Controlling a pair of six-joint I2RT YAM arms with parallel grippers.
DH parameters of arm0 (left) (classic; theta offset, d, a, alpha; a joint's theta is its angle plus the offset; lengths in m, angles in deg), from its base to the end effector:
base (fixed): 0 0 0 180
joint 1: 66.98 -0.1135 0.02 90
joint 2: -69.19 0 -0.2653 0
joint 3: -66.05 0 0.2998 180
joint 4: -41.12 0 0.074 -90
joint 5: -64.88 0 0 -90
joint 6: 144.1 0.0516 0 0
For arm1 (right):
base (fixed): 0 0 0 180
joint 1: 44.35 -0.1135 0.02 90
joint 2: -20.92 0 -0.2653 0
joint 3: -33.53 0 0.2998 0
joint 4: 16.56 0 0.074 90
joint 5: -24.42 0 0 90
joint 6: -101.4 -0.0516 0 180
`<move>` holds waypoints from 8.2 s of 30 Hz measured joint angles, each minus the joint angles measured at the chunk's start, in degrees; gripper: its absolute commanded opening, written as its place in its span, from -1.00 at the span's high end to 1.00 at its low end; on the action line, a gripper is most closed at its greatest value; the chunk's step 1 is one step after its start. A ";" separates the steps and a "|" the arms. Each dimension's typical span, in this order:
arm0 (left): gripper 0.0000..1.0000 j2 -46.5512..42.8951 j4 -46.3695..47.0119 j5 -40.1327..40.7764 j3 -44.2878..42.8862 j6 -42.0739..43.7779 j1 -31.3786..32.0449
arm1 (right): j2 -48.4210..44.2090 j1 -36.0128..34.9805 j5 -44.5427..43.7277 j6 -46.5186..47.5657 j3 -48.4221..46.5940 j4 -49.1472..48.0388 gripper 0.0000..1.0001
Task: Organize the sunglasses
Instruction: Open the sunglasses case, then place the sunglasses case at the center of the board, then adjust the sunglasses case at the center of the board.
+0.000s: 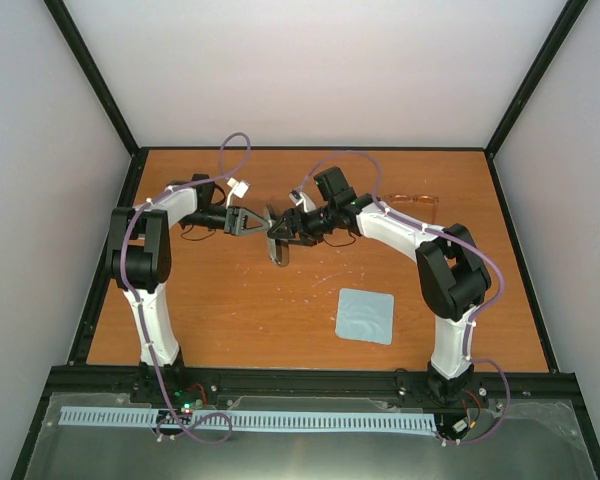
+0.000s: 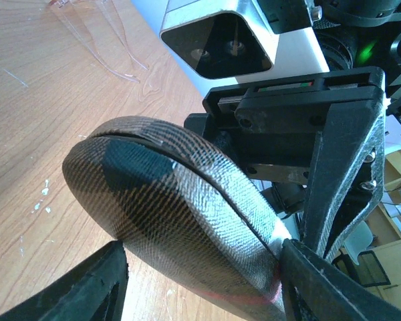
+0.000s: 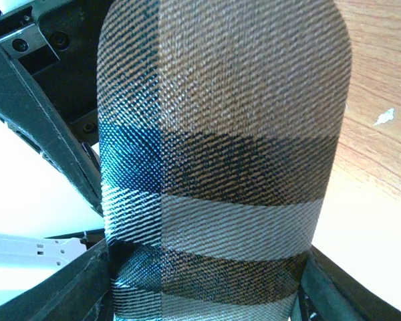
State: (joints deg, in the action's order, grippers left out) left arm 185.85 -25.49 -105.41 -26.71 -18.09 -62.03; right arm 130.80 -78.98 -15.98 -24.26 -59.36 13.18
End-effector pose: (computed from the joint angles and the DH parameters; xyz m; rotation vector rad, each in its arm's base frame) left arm 0.4065 -0.0863 0.1464 0.7525 2.0382 -1.7682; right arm 0.3649 0.2998 0.1972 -0.4481 2.5751 1.5584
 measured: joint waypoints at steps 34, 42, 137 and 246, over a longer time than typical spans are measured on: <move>-0.28 3.15 5.60 15.54 3.41 -0.04 -0.04 | -1.01 0.52 2.60 -1.09 1.66 -0.42 0.94; -0.32 2.97 6.71 18.73 2.69 -0.98 0.63 | 1.14 1.36 2.12 6.75 -0.98 6.47 0.94; 0.99 5.95 16.28 44.68 -10.32 -23.98 9.79 | -8.44 12.02 -17.11 9.90 5.75 24.46 0.95; 0.99 -3.63 15.56 51.25 2.73 -22.18 15.43 | -4.83 3.72 -43.47 1.97 16.04 32.00 0.95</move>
State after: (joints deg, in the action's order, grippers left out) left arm 182.23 -9.93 -54.16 -23.98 -40.28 -46.60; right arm 125.97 -75.26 -59.45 -22.29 -43.31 45.18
